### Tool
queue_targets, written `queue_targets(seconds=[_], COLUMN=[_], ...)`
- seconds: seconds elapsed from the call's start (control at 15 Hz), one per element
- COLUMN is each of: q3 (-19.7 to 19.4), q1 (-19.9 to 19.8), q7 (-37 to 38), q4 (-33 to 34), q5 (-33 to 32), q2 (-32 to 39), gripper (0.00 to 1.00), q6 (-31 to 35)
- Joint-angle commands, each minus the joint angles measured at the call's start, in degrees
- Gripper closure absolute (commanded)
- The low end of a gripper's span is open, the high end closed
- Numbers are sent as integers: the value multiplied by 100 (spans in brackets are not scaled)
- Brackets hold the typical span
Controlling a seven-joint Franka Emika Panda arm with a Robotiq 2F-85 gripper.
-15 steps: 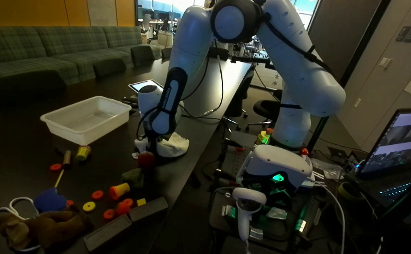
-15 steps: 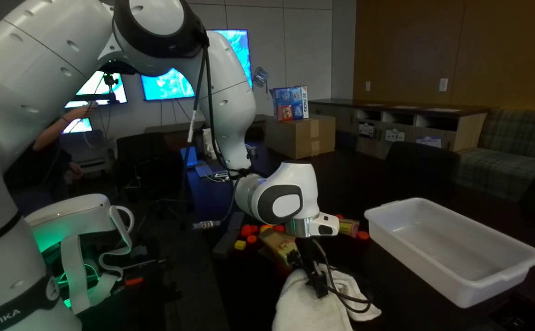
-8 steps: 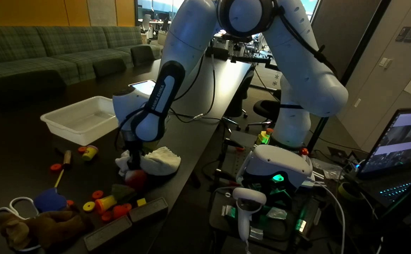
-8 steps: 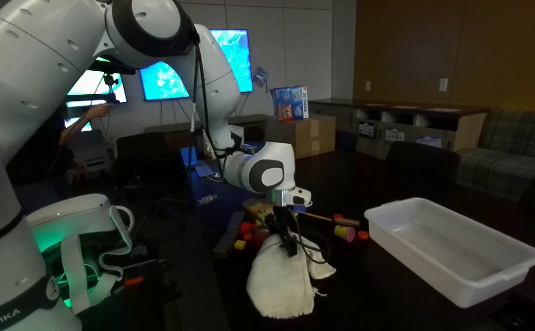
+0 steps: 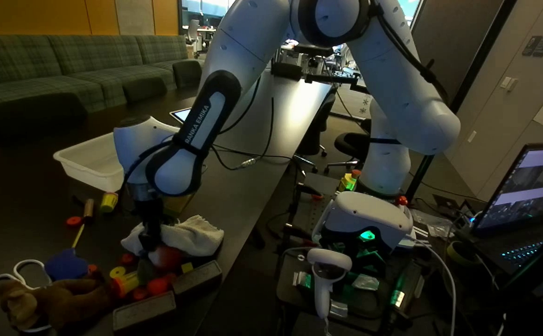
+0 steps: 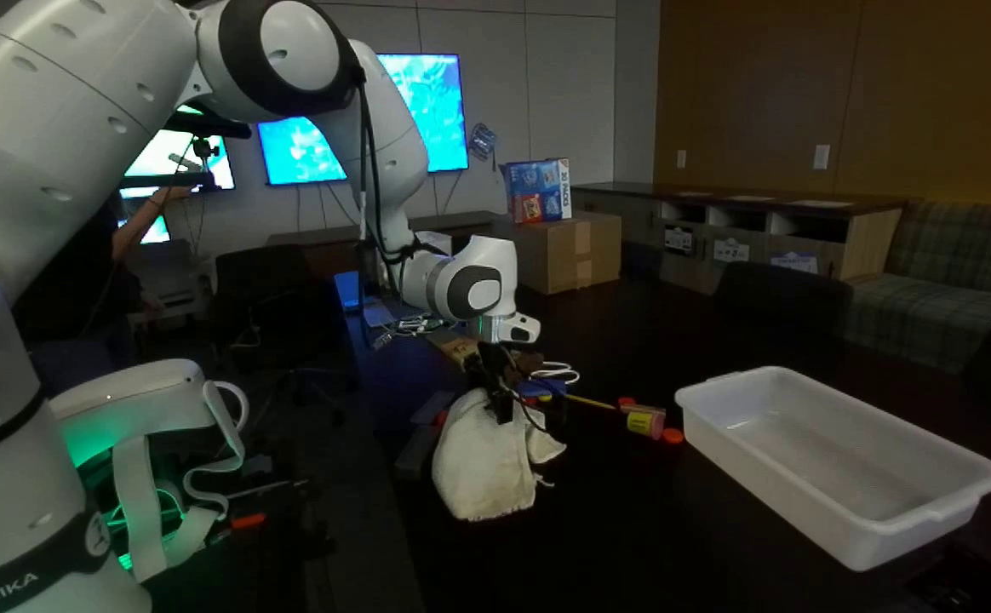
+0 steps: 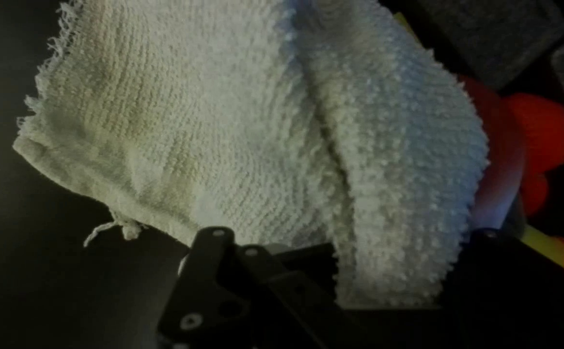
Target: Use the towel to push all the objects on the table to the left
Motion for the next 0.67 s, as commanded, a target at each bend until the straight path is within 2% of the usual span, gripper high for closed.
queue_targets(seconds=[0.0, 0.4, 0.6], q3=[246, 92, -204], q1=[-369, -1051, -1246], q7=[-316, -878, -921], q4=[-79, -355, -320], q5=[116, 21, -203], q2=[-317, -925, -1058], gripper=[99, 99, 99], q6=[-21, 60, 69])
